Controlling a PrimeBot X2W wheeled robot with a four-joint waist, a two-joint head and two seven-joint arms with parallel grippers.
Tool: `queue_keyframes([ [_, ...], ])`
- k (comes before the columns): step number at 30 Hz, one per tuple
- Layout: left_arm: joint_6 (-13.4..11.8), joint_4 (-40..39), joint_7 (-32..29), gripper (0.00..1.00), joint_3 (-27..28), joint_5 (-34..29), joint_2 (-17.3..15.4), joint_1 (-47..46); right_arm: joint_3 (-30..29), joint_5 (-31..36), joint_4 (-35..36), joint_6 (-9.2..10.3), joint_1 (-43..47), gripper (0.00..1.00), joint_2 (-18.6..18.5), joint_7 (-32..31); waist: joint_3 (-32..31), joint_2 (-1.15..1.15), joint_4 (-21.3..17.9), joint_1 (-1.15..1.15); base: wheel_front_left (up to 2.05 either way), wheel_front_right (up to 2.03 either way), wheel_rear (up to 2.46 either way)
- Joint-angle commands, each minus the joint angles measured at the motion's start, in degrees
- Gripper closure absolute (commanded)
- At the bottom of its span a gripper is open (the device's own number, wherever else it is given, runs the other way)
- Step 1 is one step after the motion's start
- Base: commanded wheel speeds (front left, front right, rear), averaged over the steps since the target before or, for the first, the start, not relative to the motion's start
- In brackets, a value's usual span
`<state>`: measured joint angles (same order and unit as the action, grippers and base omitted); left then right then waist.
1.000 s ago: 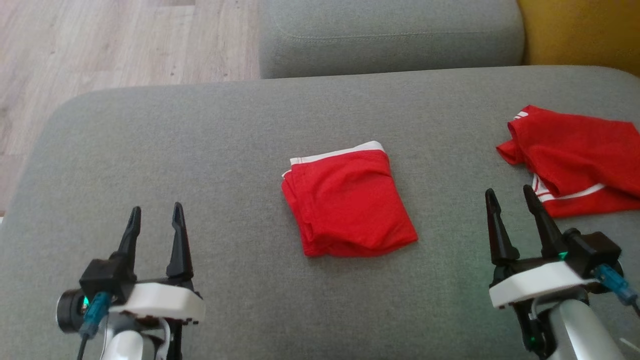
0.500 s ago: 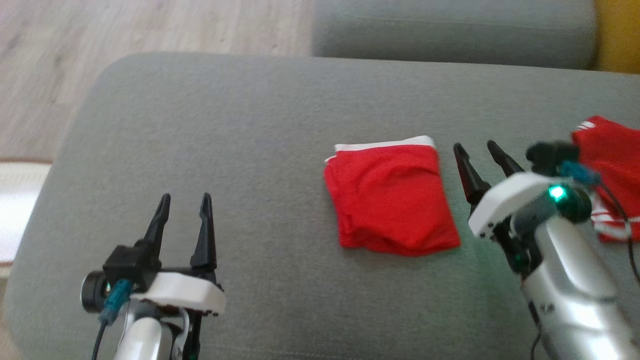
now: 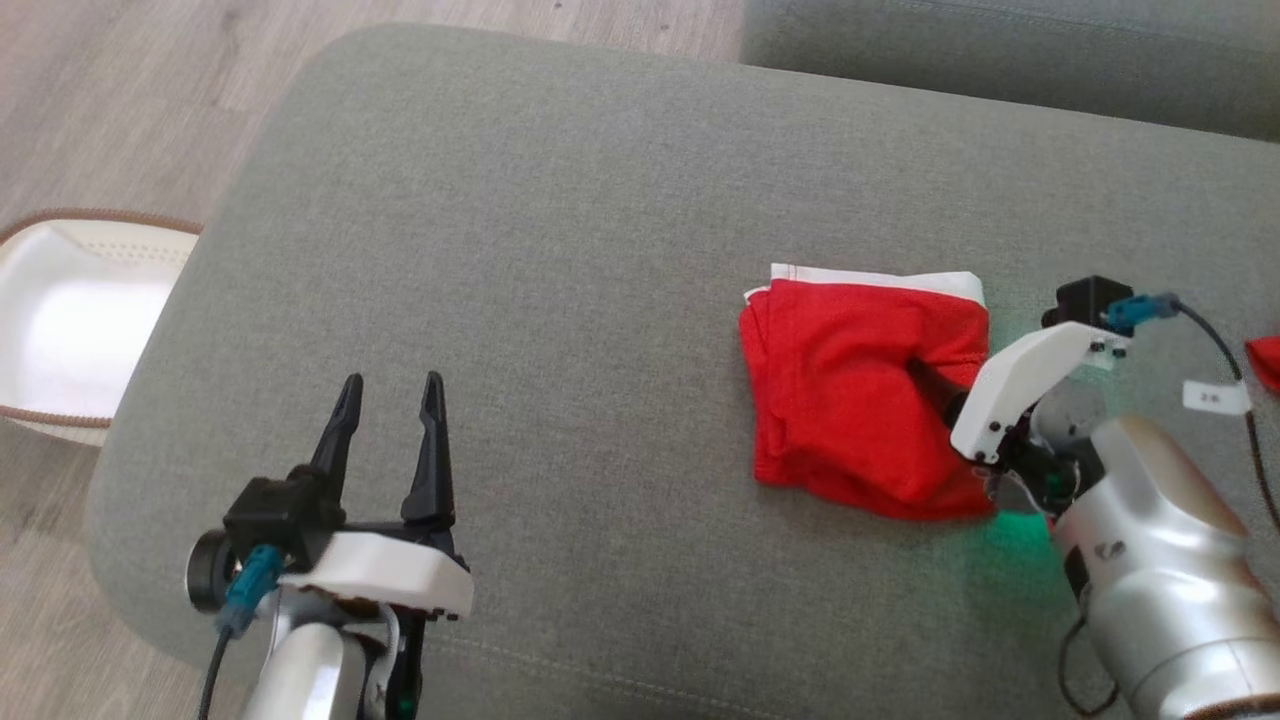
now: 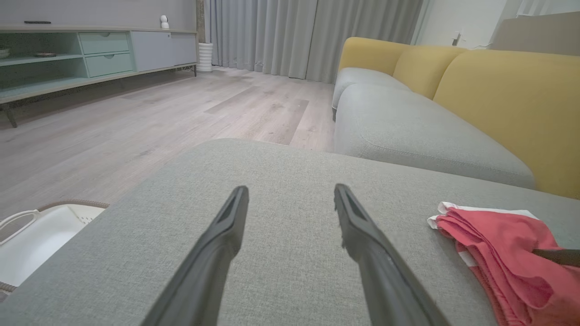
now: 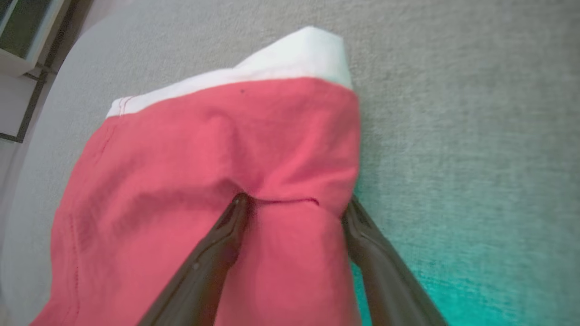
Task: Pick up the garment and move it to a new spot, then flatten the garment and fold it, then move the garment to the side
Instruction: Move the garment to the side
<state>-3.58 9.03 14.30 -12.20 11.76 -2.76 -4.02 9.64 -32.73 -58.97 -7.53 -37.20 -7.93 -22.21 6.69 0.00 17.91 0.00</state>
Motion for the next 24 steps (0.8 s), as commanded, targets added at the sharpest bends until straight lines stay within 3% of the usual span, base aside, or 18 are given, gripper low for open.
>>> queue_keyframes([
  [1, -0.3, -2.0, 0.7, 0.0, 1.6, 0.2, -0.1, -2.7, 1.3, -0.4, 0.1, 0.04, -1.6, 0.0, 0.7, -1.4, 0.1, 0.0, 0.1, 0.0, 0.0, 0.0, 0.0],
  [2, -0.4, -2.0, 0.7, 0.0, 1.5, 0.3, -0.1, -2.7, 1.4, -0.8, -0.4, 0.04, -1.6, 0.0, 0.8, -2.0, 0.2, 0.0, 0.1, 0.0, 0.0, 0.0, 0.0],
  [3, -0.5, -2.0, 0.7, 0.0, 1.4, 0.4, -0.1, -2.7, 1.6, -1.0, -0.6, 0.04, -1.7, 0.07, 0.9, -2.0, 0.3, 0.0, 0.1, 0.0, 0.0, 0.0, 0.0],
  [5, -0.6, -2.0, 0.7, 0.0, 1.3, 0.5, -0.1, -2.8, 2.0, -1.3, -0.6, 0.04, -1.9, 1.0, 0.8, -0.7, 0.3, 0.0, -0.2, 0.0, 0.0, 0.0, 0.0],
  [13, 0.0, -2.1, 0.7, 0.0, 1.7, 1.4, -0.1, -2.9, 4.8, -1.6, 0.9, 0.04, -3.5, 1.0, 0.8, 7.3, -1.2, 0.0, -4.8, 0.0, 0.0, 0.0, 0.0],
  [24, 2.8, -1.7, 0.7, 0.0, -0.2, -0.9, -0.1, -4.5, 10.1, -5.7, 4.5, 0.04, -4.4, 1.0, 0.6, 9.8, -3.0, 0.0, -20.1, 0.0, 0.0, 0.0, 0.0],
])
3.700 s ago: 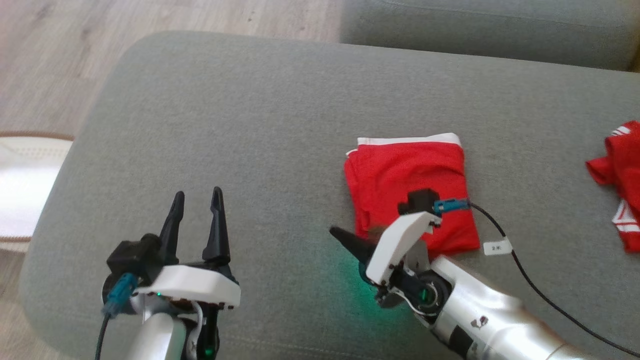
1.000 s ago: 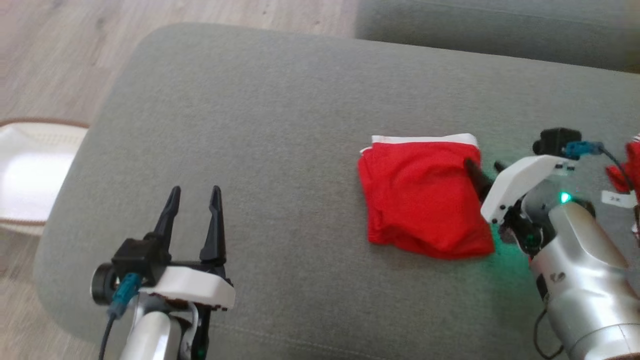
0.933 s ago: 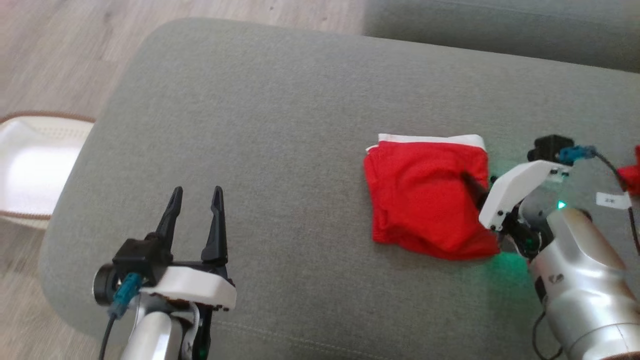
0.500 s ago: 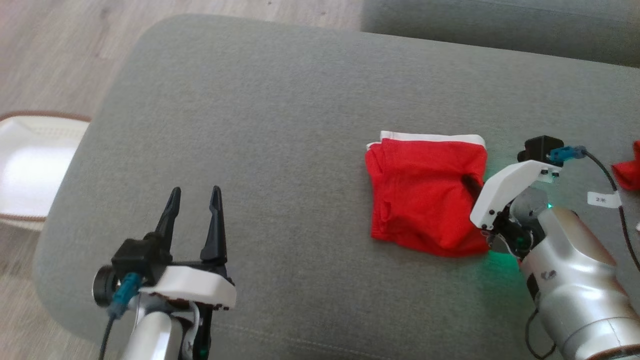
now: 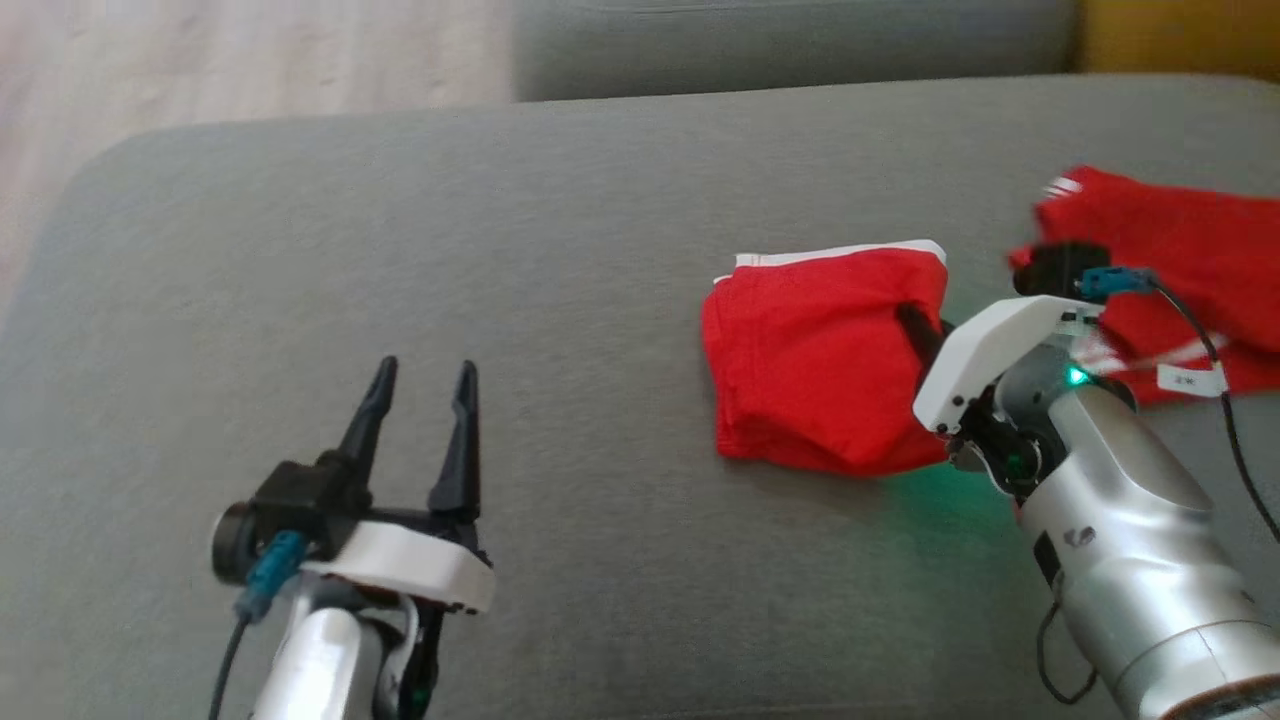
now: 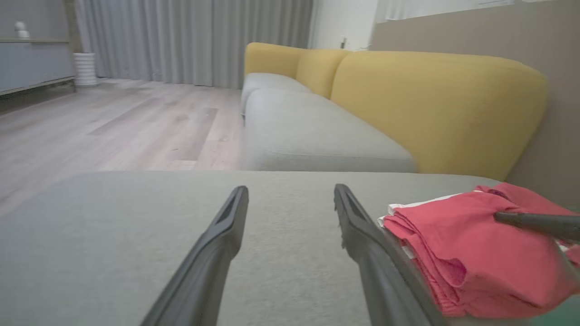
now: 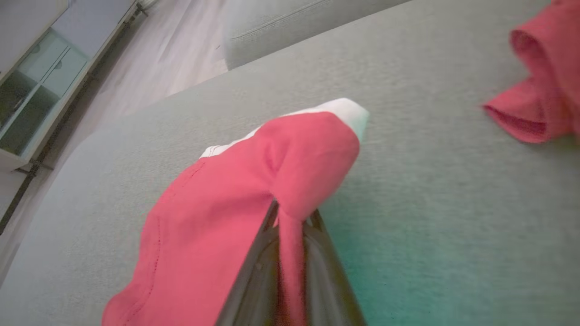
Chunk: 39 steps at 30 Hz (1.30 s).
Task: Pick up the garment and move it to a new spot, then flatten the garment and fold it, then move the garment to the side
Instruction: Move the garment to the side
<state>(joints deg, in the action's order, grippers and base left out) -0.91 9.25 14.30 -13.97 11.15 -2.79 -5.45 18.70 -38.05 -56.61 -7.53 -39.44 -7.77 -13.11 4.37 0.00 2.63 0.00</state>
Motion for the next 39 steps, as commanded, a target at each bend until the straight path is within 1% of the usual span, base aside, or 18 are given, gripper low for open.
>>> queue_keyframes([
  [1, 0.3, -2.1, 0.7, 0.0, 1.2, -0.3, -0.1, -3.2, 1.5, -0.7, 2.5, 0.04, -2.0, 1.0, 0.3, 0.9, -0.8, 0.0, -6.3, 0.0, 0.0, 0.0, 0.0],
  [5, 0.7, -1.6, 0.7, 0.0, 0.0, 0.1, -0.1, -3.6, 3.3, -1.8, 3.8, 0.04, -1.6, 1.0, -0.5, 1.7, -0.7, 0.0, -11.3, 0.0, 0.0, 0.0, 0.0],
  [9, 0.9, -1.1, 0.7, 0.0, -1.4, 0.4, -0.1, -4.1, 4.4, -3.3, 5.1, 0.04, -1.3, 1.0, -0.9, 2.3, -0.3, 0.0, -15.2, 0.0, 0.0, 0.0, 0.0],
  [11, 0.6, -0.8, 0.7, 0.0, -2.0, 0.5, -0.1, -4.3, 5.2, -4.3, 5.9, 0.04, -1.0, 1.0, -1.1, 2.6, 0.0, 0.0, -17.3, 0.0, 0.0, 0.0, 0.0],
  [14, 0.3, -0.5, 0.7, 0.0, -2.3, 0.5, -0.1, -4.6, 6.2, -5.3, 6.8, 0.04, -0.7, 1.0, -1.8, 2.9, 0.4, 0.0, -18.1, 0.0, 0.0, 0.0, 0.0],
  [20, 0.4, -0.1, 0.7, 0.0, -2.9, 0.2, -0.1, -5.5, 8.2, -6.7, 8.7, 0.04, -1.1, 1.0, -3.6, 3.4, 2.2, 0.0, -17.3, 0.0, 0.0, 0.0, 0.0],
  [24, 0.4, 0.3, 0.7, 0.0, -3.4, -0.2, -0.1, -6.4, 11.6, -7.5, 11.4, 0.04, -3.1, 1.0, -6.6, 2.6, 4.4, 0.0, -15.7, 0.0, 0.0, 0.0, 0.0],
  [29, 0.4, 1.3, 0.7, 0.0, -4.0, -0.8, -0.1, -7.4, 17.6, -8.7, 17.3, 0.04, -7.2, 1.0, -11.4, 1.4, 7.7, 0.0, -13.8, 0.0, 0.0, 0.0, 0.0],
  [33, 0.5, 1.6, 0.7, 0.0, -4.4, -1.3, -0.1, -8.7, 22.4, -9.8, 20.5, 0.04, -11.5, 1.0, -15.9, 0.3, 10.5, 0.0, -12.5, 0.0, 0.0, 0.0, 0.0],
  [36, 0.5, 1.8, 0.7, 0.0, -4.7, -1.8, -0.1, -10.1, 25.7, -10.9, 20.9, 0.04, -15.0, 1.0, -19.7, -0.8, 12.8, 0.0, -11.7, 0.0, 0.0, 0.0, 0.0],
  [39, 0.5, 1.9, 0.7, 0.0, -5.0, -2.3, -0.1, -11.5, 28.0, -12.2, 19.2, 0.04, -18.1, 1.0, -23.8, -1.8, 15.3, 0.0, -10.8, 0.0, 0.0, 0.0, 0.0],
])
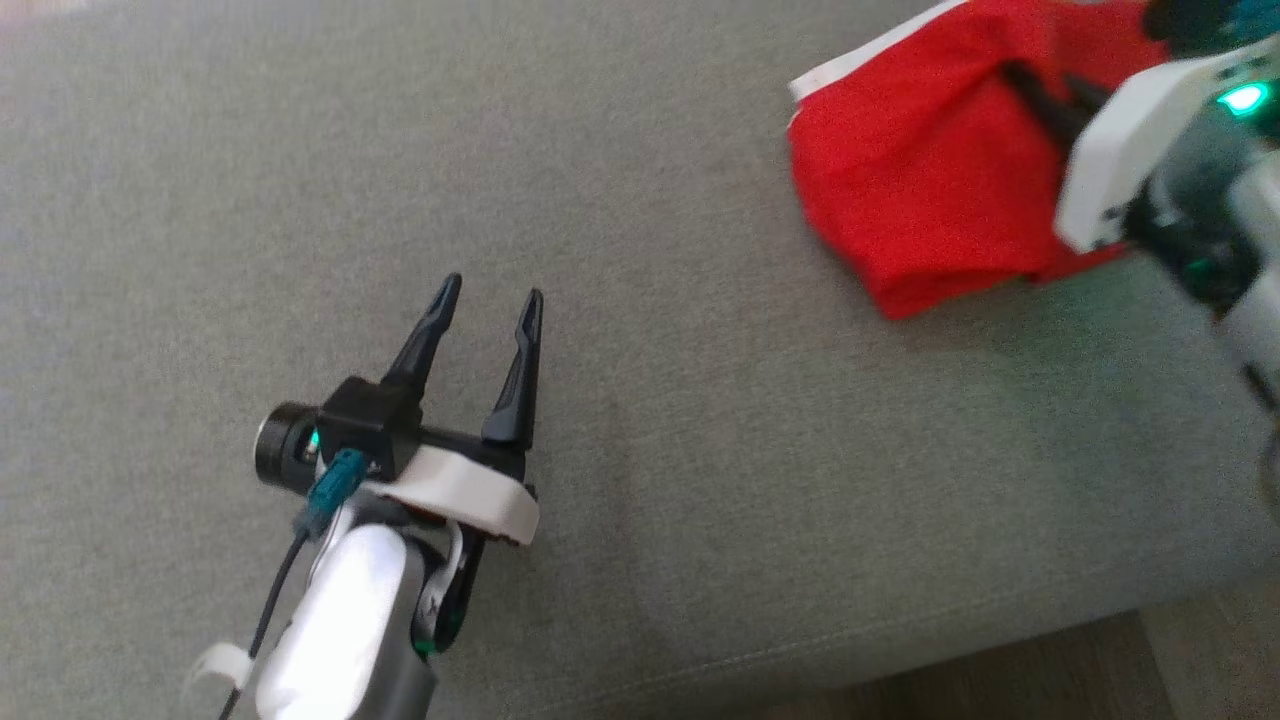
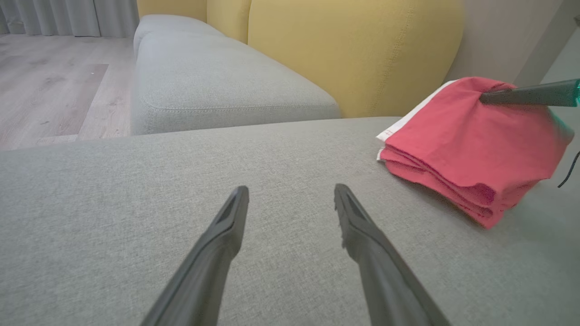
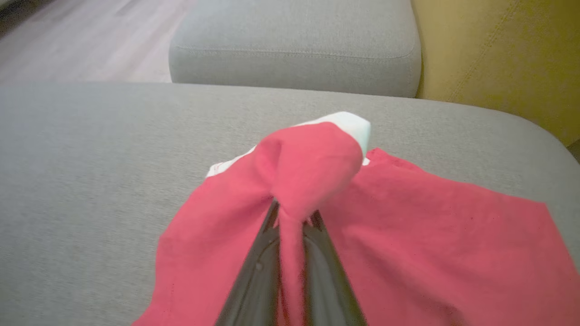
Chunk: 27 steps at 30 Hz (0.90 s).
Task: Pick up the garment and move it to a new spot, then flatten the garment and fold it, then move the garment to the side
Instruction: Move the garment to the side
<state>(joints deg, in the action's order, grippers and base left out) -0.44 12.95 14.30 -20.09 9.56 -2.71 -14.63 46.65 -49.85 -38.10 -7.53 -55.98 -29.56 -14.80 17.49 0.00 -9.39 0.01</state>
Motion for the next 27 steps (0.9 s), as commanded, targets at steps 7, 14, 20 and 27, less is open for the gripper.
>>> queue_keyframes([
  [7, -0.2, -1.5, 0.7, 0.0, 1.1, -1.6, -0.2, -4.1, 3.6, -1.4, -4.1, 0.04, -6.2, 1.0, -11.2, 1.6, 6.2, 0.0, 2.2, -0.01, 0.0, 0.0, 0.0],
  [14, -0.3, -1.5, 0.7, 0.0, 0.6, -2.0, -0.2, -5.5, 6.9, -1.1, -9.4, 0.04, -8.0, 1.0, -15.8, 3.3, 8.7, 0.0, 2.9, -0.01, 0.0, 0.0, 0.0],
  [20, -0.3, -1.2, 0.7, 0.0, 0.2, -2.0, -0.2, -6.6, 10.9, 3.6, -16.9, 0.04, -10.3, 1.0, -15.7, 7.9, 9.3, 0.0, 3.8, -0.01, 0.0, 0.0, 0.0],
  [27, -0.6, -1.0, 0.7, 0.0, 0.6, -1.6, -0.2, -6.5, 11.3, 4.6, -25.3, 0.04, -11.2, 0.0, -11.9, 12.0, 7.8, 0.0, 4.6, -0.01, 0.0, 0.0, 0.0],
])
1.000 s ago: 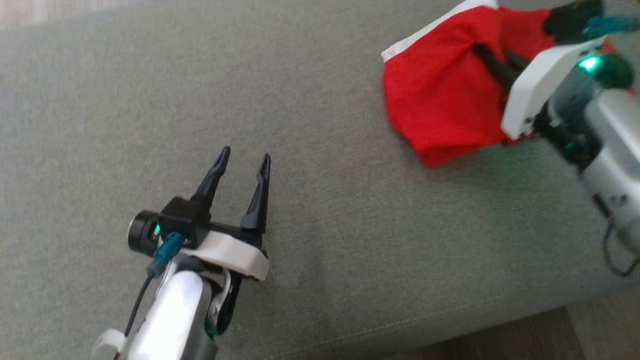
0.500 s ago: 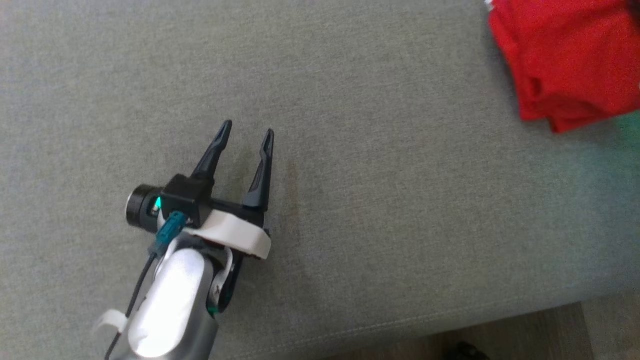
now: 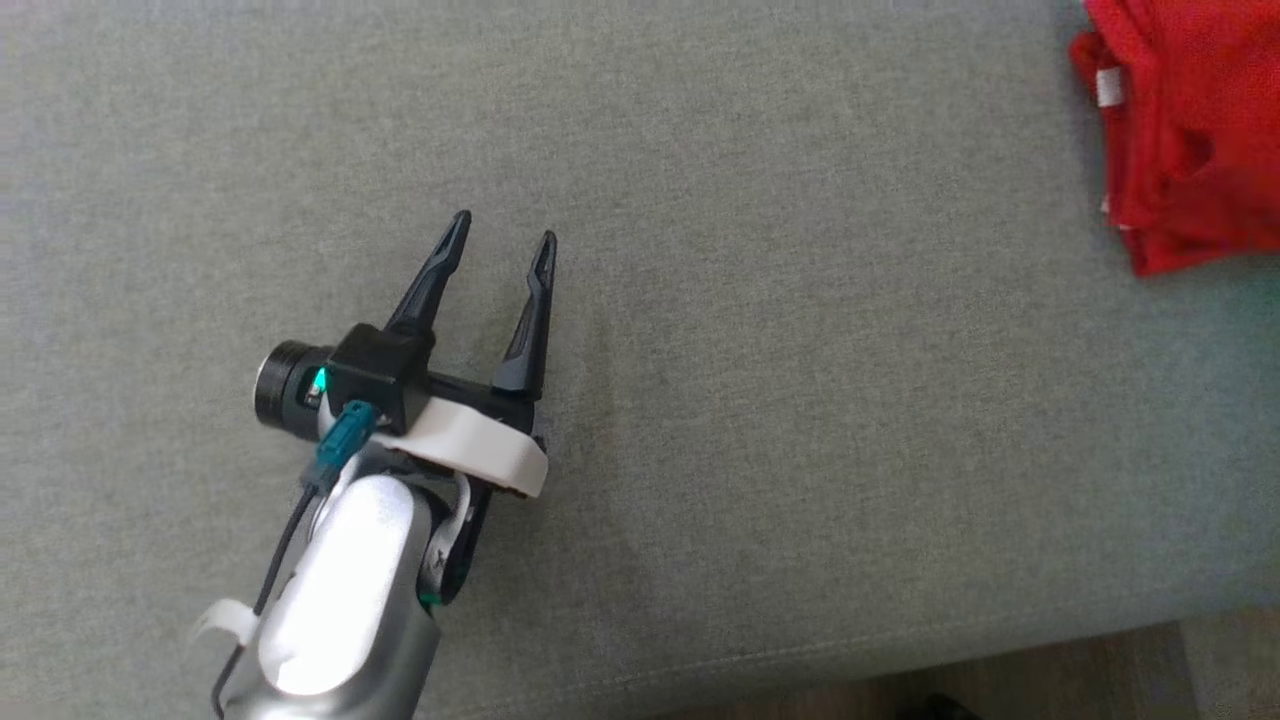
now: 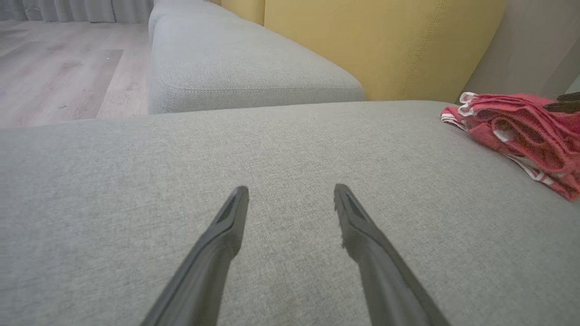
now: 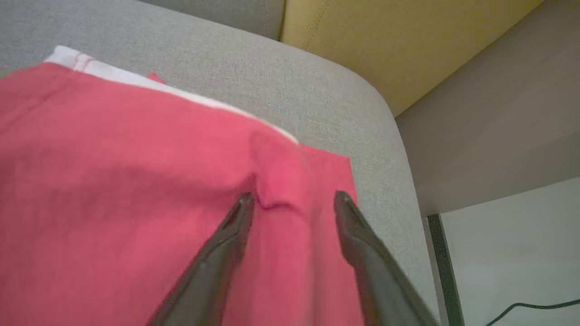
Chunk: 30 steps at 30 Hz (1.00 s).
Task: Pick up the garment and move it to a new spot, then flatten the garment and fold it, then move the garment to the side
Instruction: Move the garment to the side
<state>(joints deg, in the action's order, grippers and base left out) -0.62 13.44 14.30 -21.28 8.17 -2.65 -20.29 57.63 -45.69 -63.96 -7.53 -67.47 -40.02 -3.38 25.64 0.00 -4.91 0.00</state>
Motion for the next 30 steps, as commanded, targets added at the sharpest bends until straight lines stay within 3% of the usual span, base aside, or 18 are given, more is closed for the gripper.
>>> queue_keyframes([
  [1, -0.5, -1.5, 0.7, 0.0, 2.0, 0.0, -0.2, -0.6, 0.4, 0.6, -0.5, 0.04, 0.2, 0.0, -0.9, 0.9, -1.0, 0.0, 0.1, 0.0, 0.0, 0.0, 0.0],
  [7, -0.7, -2.1, 0.7, 0.0, 3.2, 1.3, -0.2, 1.4, 0.6, 2.9, -5.1, 0.04, -1.7, 0.0, 2.3, 6.6, -6.6, 0.0, 0.0, 0.0, 0.0, 0.0, 0.0],
  [14, -0.9, -4.1, 0.7, 0.0, 7.2, 2.3, -0.4, 5.5, -2.1, 1.7, -3.6, 0.04, -0.5, 0.0, 8.2, 16.2, -16.1, 0.0, -0.1, 0.0, 0.0, 0.0, 0.0],
  [21, -2.5, -6.6, 0.7, 0.0, 13.5, 2.5, -1.5, 9.5, -8.2, -0.5, 4.5, 0.04, 5.8, 0.0, 12.5, 18.3, -22.8, 0.0, -0.2, 0.0, 0.0, 0.0, 0.0],
  [30, -3.1, -6.3, 0.7, 0.0, 17.2, 3.0, -1.1, 13.1, -26.6, 8.5, 22.3, 0.04, 26.7, 0.0, 14.6, 18.4, -26.3, 0.0, 2.1, 0.0, 0.0, 0.0, 0.0],
])
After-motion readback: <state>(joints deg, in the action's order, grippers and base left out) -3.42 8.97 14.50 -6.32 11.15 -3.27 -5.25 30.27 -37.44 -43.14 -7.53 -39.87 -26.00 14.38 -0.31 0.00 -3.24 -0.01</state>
